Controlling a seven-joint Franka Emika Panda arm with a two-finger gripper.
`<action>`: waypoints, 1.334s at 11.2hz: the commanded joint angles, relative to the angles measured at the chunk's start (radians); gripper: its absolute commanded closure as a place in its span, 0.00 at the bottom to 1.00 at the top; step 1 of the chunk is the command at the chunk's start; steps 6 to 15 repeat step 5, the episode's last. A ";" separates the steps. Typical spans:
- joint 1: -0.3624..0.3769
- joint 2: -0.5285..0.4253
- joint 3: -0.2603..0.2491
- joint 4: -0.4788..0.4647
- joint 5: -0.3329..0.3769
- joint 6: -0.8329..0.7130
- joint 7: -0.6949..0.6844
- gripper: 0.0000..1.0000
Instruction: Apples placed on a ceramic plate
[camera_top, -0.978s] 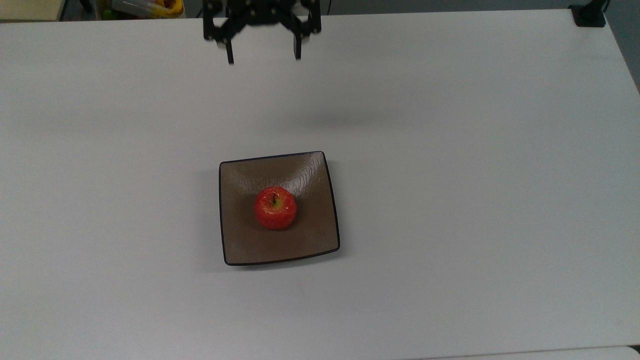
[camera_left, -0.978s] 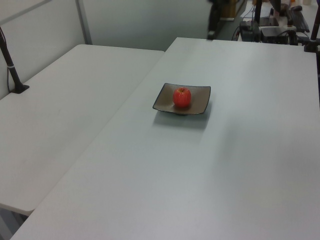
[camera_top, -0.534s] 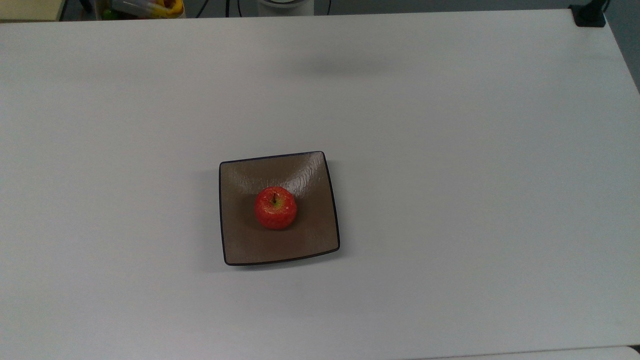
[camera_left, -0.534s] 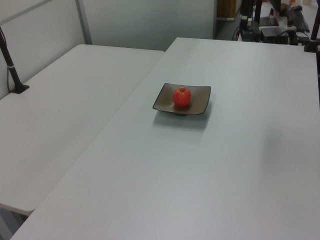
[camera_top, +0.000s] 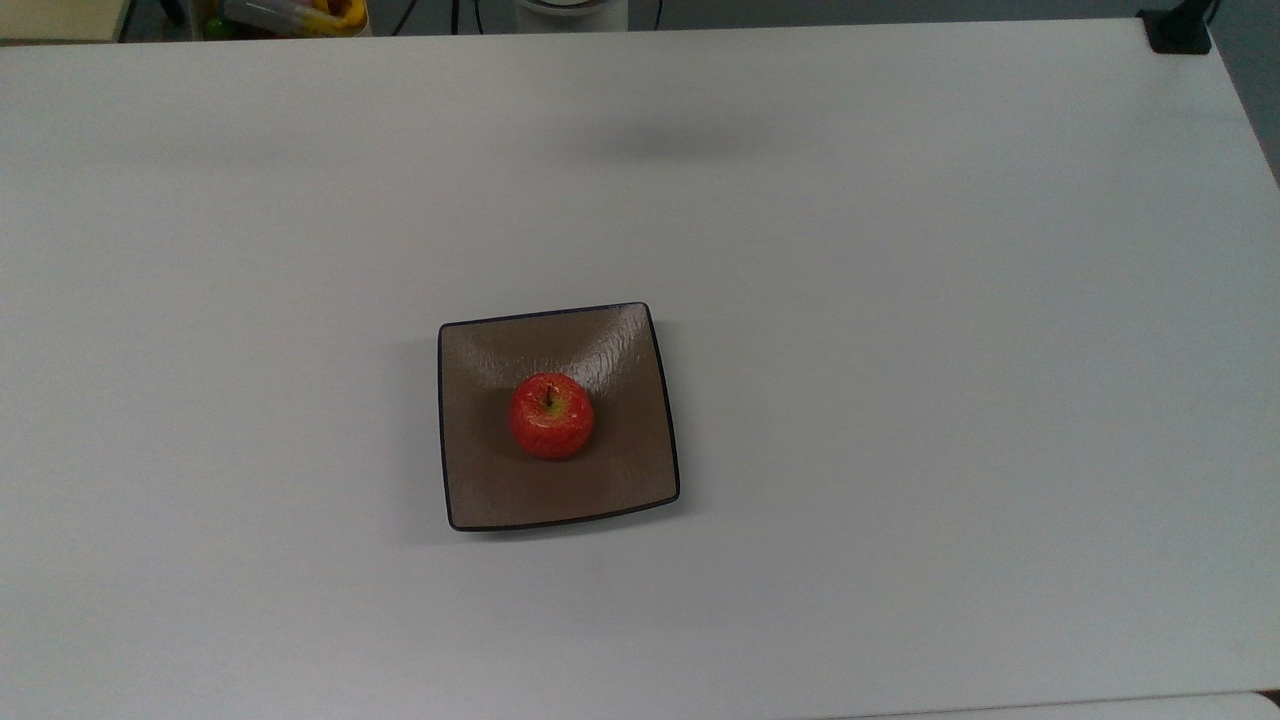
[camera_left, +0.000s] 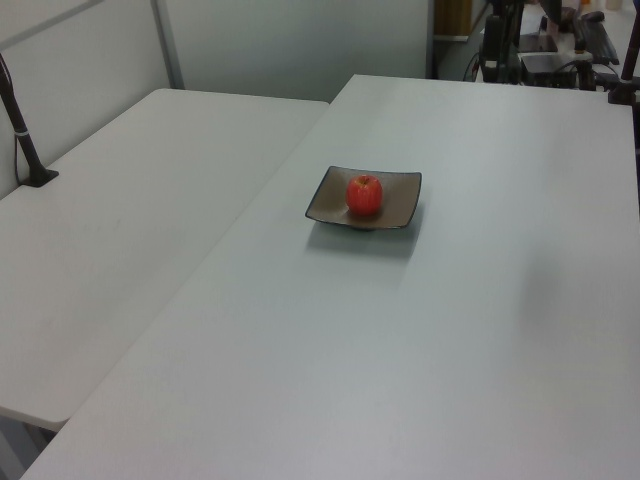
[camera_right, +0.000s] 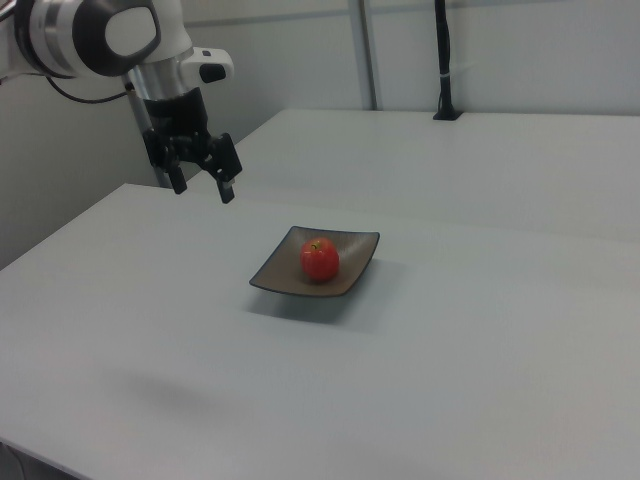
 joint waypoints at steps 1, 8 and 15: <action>-0.006 -0.017 -0.006 -0.038 0.071 0.101 -0.123 0.00; -0.006 -0.017 -0.006 -0.027 0.085 0.092 -0.122 0.00; -0.006 -0.017 -0.006 -0.027 0.085 0.092 -0.122 0.00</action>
